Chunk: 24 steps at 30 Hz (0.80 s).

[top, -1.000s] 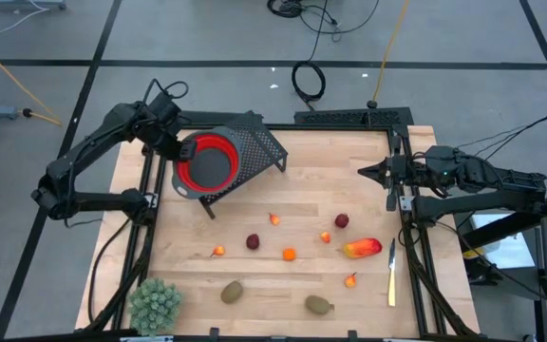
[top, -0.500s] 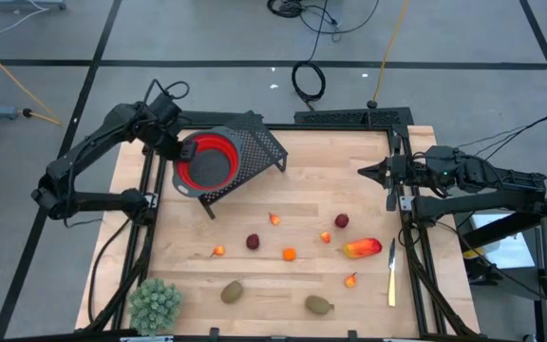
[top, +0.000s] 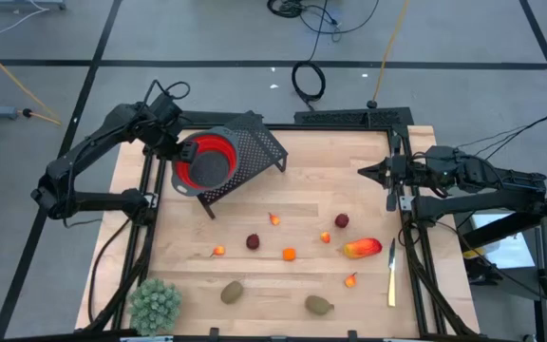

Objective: Pick & Place Fruit
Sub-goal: Put the red strainer bowl on the shelf, then put the pomegranate into the red strainer bowl on the shelf

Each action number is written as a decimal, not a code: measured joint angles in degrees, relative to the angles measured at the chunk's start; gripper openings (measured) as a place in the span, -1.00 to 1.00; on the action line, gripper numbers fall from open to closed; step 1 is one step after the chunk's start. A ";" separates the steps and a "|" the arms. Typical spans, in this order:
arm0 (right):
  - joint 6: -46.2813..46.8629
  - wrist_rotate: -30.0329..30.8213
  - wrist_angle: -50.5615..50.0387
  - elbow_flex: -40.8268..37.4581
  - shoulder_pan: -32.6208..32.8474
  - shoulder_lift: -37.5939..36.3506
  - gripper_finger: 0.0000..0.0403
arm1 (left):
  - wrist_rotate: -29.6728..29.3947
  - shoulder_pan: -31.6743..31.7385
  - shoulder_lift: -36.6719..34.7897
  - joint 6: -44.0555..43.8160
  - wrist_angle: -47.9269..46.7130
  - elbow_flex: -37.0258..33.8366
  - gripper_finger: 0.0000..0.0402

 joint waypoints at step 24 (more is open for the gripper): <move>0.00 -0.22 0.00 0.00 0.00 -0.01 -1.00 | -6.56 0.02 -5.51 -3.12 0.08 0.04 0.12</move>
